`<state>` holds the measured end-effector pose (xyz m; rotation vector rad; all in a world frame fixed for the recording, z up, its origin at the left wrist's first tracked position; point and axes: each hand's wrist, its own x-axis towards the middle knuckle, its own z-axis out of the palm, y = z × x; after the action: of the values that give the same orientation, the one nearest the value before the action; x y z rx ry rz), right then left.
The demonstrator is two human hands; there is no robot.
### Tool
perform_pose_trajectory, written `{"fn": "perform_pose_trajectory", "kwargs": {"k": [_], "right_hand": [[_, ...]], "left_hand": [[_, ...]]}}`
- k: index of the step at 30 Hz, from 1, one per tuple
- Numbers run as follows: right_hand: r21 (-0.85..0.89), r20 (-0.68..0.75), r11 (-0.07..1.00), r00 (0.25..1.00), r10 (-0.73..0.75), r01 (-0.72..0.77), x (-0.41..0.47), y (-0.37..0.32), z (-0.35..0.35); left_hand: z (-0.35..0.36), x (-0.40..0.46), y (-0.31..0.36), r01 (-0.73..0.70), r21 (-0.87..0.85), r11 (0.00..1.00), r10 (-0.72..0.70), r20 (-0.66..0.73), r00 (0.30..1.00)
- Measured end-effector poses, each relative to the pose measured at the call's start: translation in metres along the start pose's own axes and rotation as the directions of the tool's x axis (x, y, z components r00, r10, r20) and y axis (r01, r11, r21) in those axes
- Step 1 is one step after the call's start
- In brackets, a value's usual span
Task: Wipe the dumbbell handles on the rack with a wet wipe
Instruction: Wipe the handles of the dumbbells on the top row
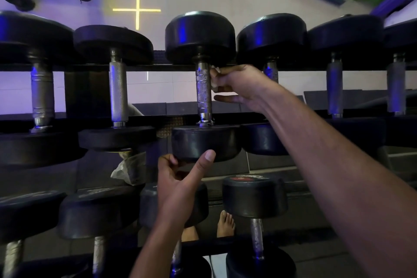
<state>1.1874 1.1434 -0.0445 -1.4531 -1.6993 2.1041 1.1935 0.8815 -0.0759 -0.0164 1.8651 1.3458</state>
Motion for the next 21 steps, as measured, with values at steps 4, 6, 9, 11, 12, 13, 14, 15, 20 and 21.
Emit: {"fn": "perform_pose_trajectory", "kwargs": {"k": [4, 6, 9, 11, 12, 13, 14, 15, 20, 21], "right_hand": [[-0.237, 0.055, 0.971, 0.998, 0.038, -0.024, -0.011, 0.011, -0.011], [-0.416, 0.099, 0.909, 0.993, 0.068, -0.021, -0.015, 0.014, -0.015], [-0.523, 0.128, 0.852, 0.988, 0.088, -0.008, -0.021, 0.016, -0.018], [-0.545, 0.148, 0.838, 0.986, 0.076, 0.017, -0.024, 0.014, -0.020], [-0.561, 0.156, 0.827, 0.986, 0.068, 0.032, -0.025, 0.013, -0.019], [-0.580, 0.155, 0.813, 0.986, 0.061, 0.041, -0.027, 0.011, -0.019], [-0.610, 0.149, 0.791, 0.987, 0.054, 0.049, -0.028, 0.008, -0.018], [-0.646, 0.151, 0.761, 0.987, 0.047, 0.063, -0.030, 0.004, -0.018], [-0.629, 0.329, 0.732, 0.943, -0.053, 0.261, -0.050, -0.027, -0.021], [-0.572, 0.329, 0.753, 0.932, -0.153, 0.325, -0.052, -0.035, -0.016]], "left_hand": [[0.000, 0.000, -0.001, -0.001, -0.015, 1.000, 0.001, -0.001, 1.000], [0.000, 0.001, -0.001, -0.004, -0.019, 1.000, 0.004, -0.006, 1.000], [0.001, 0.002, -0.002, 0.006, -0.031, 1.000, -0.006, -0.001, 1.000], [0.000, 0.002, -0.002, 0.008, -0.031, 0.999, -0.008, -0.005, 1.000], [0.000, 0.002, -0.002, 0.006, -0.025, 1.000, -0.006, -0.008, 1.000], [0.000, 0.001, -0.003, 0.004, -0.020, 1.000, -0.004, -0.010, 1.000], [0.000, 0.001, -0.003, 0.004, -0.015, 1.000, -0.004, -0.010, 1.000], [0.000, 0.001, -0.002, 0.005, -0.010, 1.000, -0.005, -0.007, 1.000], [-0.002, 0.003, -0.002, -0.006, -0.001, 1.000, 0.006, 0.000, 1.000], [-0.002, 0.003, -0.002, -0.006, -0.002, 1.000, 0.006, 0.004, 1.000]]}}
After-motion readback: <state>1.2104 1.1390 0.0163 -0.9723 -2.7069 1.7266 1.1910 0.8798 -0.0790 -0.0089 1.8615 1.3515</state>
